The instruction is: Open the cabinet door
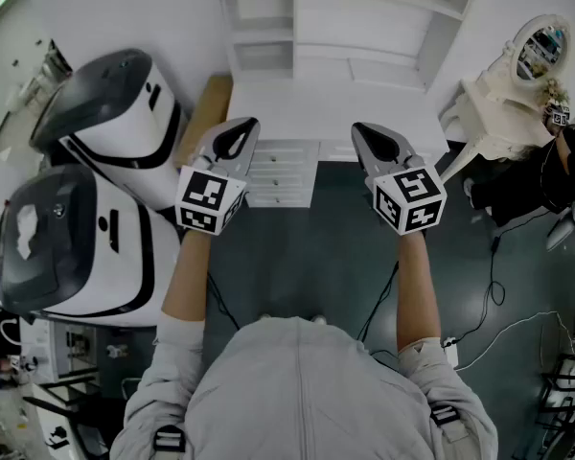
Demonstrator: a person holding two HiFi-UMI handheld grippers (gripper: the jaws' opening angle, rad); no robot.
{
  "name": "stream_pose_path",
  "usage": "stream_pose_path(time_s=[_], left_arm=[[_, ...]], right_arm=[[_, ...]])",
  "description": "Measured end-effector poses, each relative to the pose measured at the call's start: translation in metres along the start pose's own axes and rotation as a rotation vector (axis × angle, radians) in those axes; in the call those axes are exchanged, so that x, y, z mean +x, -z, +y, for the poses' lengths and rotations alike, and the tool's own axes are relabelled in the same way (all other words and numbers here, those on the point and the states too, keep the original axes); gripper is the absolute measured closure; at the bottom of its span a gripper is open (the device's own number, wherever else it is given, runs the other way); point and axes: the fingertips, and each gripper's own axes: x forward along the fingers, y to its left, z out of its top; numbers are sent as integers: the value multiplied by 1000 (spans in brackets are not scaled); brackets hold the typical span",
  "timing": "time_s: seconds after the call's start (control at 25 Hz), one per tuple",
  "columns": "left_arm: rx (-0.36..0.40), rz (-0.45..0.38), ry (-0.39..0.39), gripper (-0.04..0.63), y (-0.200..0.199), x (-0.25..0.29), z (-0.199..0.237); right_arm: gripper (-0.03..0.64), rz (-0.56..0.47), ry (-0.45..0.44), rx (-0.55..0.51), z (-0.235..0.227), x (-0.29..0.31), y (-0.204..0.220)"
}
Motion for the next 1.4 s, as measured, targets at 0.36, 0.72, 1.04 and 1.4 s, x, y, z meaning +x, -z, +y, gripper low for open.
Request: stream_pose_path(time_s=[0.36, 0.72, 1.04, 1.4], left_arm=[[-6, 23, -7, 577, -1, 14, -28], [-9, 56, -38, 577, 4, 30, -54], [-14, 62, -51, 577, 13, 63, -41], [-27, 38, -40, 577, 52, 124, 30]], right_arm=[[615, -21, 2, 48, -29, -20, 11], [615, -3, -59, 56, -52, -33, 30], [615, 0, -78, 55, -74, -9, 40], [615, 9, -70, 69, -105, 81, 44]])
